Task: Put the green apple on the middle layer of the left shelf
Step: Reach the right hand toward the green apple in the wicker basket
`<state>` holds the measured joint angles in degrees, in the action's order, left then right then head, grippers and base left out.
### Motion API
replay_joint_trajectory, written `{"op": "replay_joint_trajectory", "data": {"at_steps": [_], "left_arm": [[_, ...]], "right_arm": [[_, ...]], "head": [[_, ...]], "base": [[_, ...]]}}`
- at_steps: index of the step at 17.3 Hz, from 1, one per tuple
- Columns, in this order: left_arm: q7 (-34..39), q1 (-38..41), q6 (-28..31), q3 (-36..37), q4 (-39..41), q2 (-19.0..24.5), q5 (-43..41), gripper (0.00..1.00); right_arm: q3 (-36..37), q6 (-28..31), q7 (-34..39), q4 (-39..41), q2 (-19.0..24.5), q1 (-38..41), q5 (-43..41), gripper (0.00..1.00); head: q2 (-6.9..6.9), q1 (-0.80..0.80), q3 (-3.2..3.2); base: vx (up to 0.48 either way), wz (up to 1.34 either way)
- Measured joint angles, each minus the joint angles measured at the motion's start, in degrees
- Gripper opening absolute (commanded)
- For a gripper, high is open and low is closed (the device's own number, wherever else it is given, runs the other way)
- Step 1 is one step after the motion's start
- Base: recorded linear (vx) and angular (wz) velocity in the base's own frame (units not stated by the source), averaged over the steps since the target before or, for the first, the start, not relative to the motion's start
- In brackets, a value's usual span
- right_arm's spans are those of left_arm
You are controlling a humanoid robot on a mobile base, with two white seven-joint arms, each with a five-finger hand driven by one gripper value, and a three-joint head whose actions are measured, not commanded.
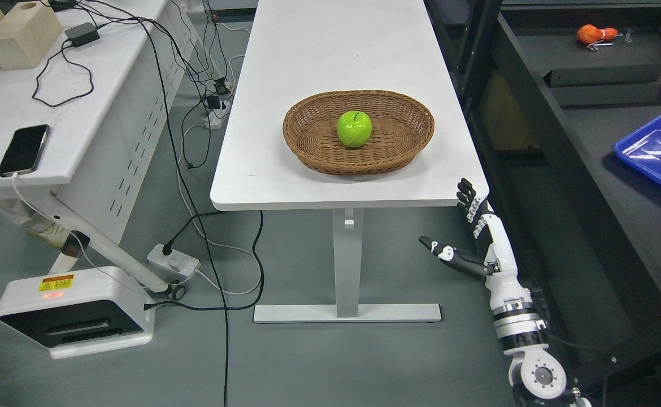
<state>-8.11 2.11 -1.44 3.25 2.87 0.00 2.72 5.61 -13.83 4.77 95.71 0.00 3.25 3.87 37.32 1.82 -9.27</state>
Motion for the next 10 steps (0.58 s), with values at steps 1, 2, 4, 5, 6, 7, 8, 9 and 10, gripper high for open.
{"op": "replay_joint_trajectory", "data": {"at_steps": [1, 2, 4, 5, 6, 7, 8, 9, 10], "left_arm": [[0.00, 0.00, 0.00, 0.00, 0.00, 0.00, 0.00, 1.00], [0.00, -0.01, 0.00, 0.00, 0.01, 0.00, 0.00, 1.00], [0.00, -0.01, 0.00, 0.00, 0.01, 0.00, 0.00, 1.00], [0.00, -0.01, 0.00, 0.00, 0.01, 0.00, 0.00, 1.00], [0.00, 0.00, 0.00, 0.00, 0.01, 0.00, 0.00, 1.00], [0.00, 0.01, 0.00, 0.00, 0.01, 0.00, 0.00, 1.00], [0.00, 0.00, 0.00, 0.00, 0.01, 0.00, 0.00, 1.00], [0.00, -0.01, 0.00, 0.00, 0.01, 0.00, 0.00, 1.00], [0.00, 0.00, 0.00, 0.00, 0.01, 0.00, 0.00, 1.00]], "right_arm": [[0.03, 0.01, -0.18, 0.00, 0.00, 0.00, 0.00, 1.00], [0.04, 0.10, -0.31, 0.02, 0.00, 0.07, -0.01, 1.00], [0.03, 0.00, 0.24, 0.10, 0.00, 0.22, -0.08, 1.00], [0.05, -0.50, 0.52, 0.13, 0.00, 0.26, -0.11, 1.00], [0.10, -1.48, 0.61, 0.20, 0.00, 0.20, -0.15, 1.00], [0.10, -3.72, 0.70, 0.33, 0.00, -0.02, -0.15, 1.00], [-0.17, -6.12, 0.95, 0.58, -0.04, -0.76, 0.45, 1.00], [-0.77, -8.04, 1.23, 0.72, -0.68, -1.23, 2.26, 1.00], [-1.69, -9.72, 1.90, 0.95, -1.80, -2.58, 6.14, 1.00]], "head": [[0.00, 0.00, 0.00], [0.00, 0.00, 0.00], [0.00, 0.00, 0.00], [0.00, 0.00, 0.00], [0.00, 0.00, 0.00], [0.00, 0.00, 0.00], [0.00, 0.00, 0.00], [0.00, 0.00, 0.00], [0.00, 0.00, 0.00]], "base": [[0.011, -0.04], [0.011, -0.04], [0.025, -0.05], [0.026, 0.01], [0.026, 0.01], [0.023, 0.00], [0.062, -0.05], [0.062, -0.05], [0.124, -0.01]]}}
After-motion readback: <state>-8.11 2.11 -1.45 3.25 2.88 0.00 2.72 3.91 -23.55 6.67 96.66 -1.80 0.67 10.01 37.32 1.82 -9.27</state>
